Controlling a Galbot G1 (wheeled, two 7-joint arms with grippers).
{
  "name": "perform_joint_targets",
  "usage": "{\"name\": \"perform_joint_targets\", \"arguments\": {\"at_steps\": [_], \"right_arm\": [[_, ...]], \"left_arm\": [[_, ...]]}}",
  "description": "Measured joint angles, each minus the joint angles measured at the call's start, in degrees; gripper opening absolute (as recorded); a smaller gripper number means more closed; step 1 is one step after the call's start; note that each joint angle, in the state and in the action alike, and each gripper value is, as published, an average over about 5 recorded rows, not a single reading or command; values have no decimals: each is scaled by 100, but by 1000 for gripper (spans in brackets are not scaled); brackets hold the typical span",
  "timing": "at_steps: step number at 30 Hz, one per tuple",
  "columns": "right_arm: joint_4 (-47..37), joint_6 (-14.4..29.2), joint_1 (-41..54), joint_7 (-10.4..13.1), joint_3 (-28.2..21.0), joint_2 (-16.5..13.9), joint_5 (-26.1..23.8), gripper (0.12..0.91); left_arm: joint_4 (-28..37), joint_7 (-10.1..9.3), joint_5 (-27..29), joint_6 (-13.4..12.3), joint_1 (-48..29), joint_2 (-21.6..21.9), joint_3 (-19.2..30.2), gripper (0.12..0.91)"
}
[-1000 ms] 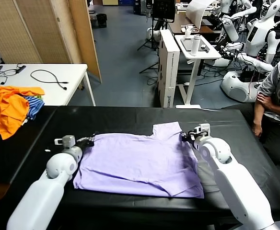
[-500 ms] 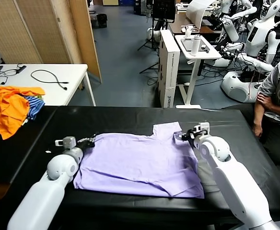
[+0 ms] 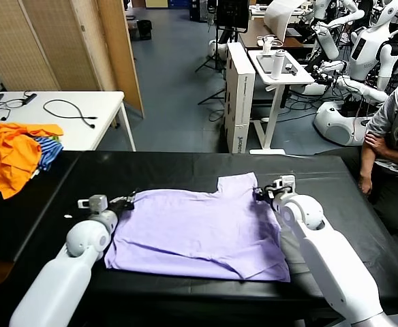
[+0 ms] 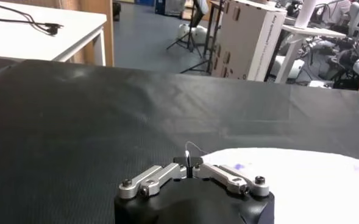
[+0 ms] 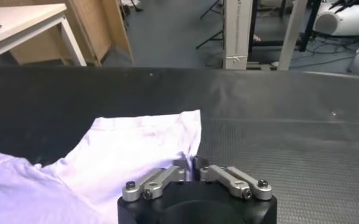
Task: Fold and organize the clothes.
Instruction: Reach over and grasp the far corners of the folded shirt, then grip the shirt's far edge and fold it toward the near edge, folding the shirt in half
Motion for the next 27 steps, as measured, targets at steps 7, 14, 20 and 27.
{"name": "perform_joint_targets", "arguments": {"at_steps": [7,14,20,27], "right_arm": [[354,34,-184,0,156,-162,151,140],[738,38,-459,8,321,-317,317,140],[1181,-61,-712,67,435,-455,412,140],[1900,-165,-1139,134,631,-681,549,140]], "left_arm": [[-349,-37,-128,30,208,156,-160,154],[-847,-66,-251,-20,446,350,-355,154],[-1220,-114,-301,-49,625,462,-490,154],[-1757,-113,-258,-115,1087,459,-787,154]]}}
